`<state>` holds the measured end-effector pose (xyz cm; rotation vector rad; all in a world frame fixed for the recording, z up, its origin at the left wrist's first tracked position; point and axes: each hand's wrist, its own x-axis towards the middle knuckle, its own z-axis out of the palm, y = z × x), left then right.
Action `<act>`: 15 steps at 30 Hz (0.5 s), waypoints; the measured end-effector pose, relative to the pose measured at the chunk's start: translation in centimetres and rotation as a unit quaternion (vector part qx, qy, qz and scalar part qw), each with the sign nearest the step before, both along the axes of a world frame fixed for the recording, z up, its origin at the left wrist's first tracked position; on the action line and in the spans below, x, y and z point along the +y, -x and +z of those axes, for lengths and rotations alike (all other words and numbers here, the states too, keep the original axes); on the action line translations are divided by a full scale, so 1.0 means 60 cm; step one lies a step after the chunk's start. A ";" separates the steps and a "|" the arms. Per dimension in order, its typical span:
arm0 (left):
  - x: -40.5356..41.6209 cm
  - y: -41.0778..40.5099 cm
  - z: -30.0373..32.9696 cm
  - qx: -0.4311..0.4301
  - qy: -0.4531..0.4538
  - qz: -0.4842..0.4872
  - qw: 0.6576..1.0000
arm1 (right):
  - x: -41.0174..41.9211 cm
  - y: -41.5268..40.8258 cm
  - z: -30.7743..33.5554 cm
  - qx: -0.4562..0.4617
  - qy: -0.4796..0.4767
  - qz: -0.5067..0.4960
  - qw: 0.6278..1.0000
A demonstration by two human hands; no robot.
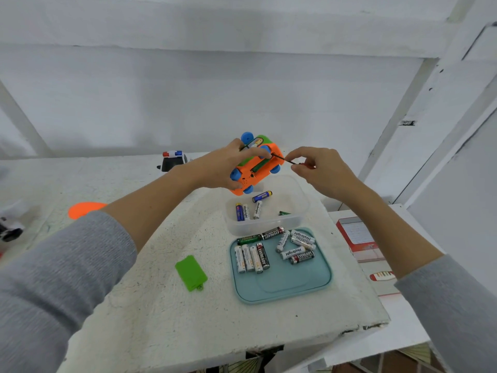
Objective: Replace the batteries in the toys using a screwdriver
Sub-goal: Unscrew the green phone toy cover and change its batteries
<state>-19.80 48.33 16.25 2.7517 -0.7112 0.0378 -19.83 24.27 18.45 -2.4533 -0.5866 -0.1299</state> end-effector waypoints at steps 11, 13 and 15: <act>-0.019 -0.017 0.005 -0.026 -0.111 -0.039 0.993 | -0.021 -0.006 -0.006 0.028 0.016 0.010 0.999; -0.020 -0.018 0.006 -0.025 -0.121 -0.044 0.991 | -0.025 -0.006 -0.004 0.046 0.013 0.020 0.999; -0.020 -0.018 0.007 -0.020 -0.122 -0.044 0.991 | -0.027 -0.005 -0.004 0.072 0.021 0.037 0.996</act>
